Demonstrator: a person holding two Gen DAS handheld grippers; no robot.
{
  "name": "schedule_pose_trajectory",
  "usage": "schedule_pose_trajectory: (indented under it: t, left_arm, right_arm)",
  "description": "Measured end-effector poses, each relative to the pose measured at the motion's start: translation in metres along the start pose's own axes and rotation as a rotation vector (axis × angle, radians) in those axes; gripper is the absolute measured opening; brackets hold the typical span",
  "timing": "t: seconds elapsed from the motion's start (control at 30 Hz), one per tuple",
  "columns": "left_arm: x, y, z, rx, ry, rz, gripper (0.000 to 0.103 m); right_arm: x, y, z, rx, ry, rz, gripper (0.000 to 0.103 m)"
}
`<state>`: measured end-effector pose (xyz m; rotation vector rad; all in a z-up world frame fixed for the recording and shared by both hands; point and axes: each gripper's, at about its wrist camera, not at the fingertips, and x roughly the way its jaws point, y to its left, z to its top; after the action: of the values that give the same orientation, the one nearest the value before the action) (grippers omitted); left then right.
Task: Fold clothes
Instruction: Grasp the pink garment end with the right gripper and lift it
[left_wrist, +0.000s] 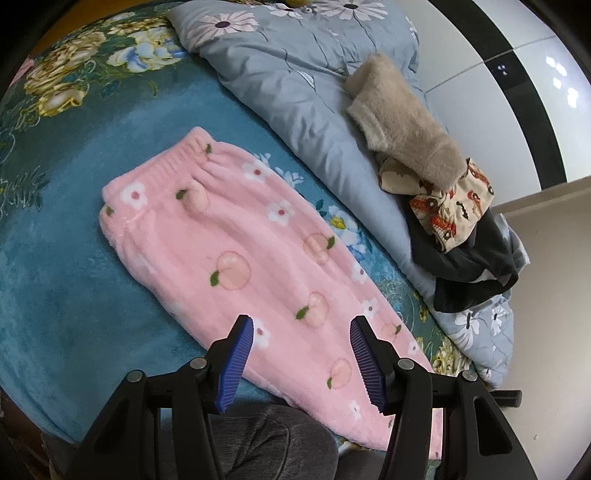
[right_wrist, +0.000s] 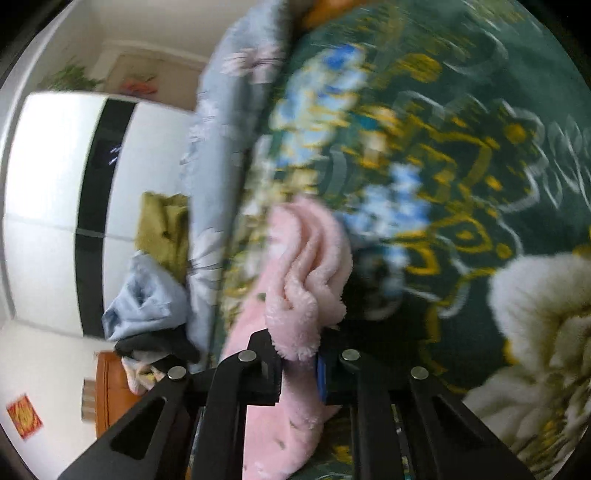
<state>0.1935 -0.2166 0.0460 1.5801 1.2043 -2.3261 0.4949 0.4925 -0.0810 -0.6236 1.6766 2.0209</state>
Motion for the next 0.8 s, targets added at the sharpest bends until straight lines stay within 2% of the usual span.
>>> schedule_pose_trajectory:
  t: [0.17,0.27,0.47,0.53,0.63,0.7,0.8]
  left_arm:
    - [-0.003,0.015,0.0,-0.04,-0.011,-0.034,0.059]
    - [-0.003,0.023,-0.002,-0.051,-0.012,-0.051,0.059]
    - [-0.008,0.045,0.0,-0.092,-0.027,-0.078,0.06]
    - [-0.008,0.055,0.001,-0.116,-0.034,-0.089,0.06]
    - [-0.007,0.071,0.001,-0.154,-0.037,-0.1,0.061]
    - [-0.005,0.081,-0.001,-0.178,-0.031,-0.107,0.061]
    - [-0.003,0.091,-0.002,-0.193,-0.026,-0.108,0.062]
  right_arm:
    - [-0.004,0.075,-0.012,-0.173,0.029,0.048,0.014]
    - [0.006,0.136,-0.036,-0.328,0.071,0.068,0.014]
    - [0.045,0.249,-0.12,-0.583,0.223,0.192,0.014]
    - [0.063,0.271,-0.15,-0.639,0.282,0.215,0.014]
    - [0.11,0.292,-0.206,-0.724,0.422,0.188,0.014]
    - [0.15,0.29,-0.247,-0.762,0.532,0.102,0.014]
    - [0.189,0.279,-0.298,-0.79,0.659,0.028,0.014]
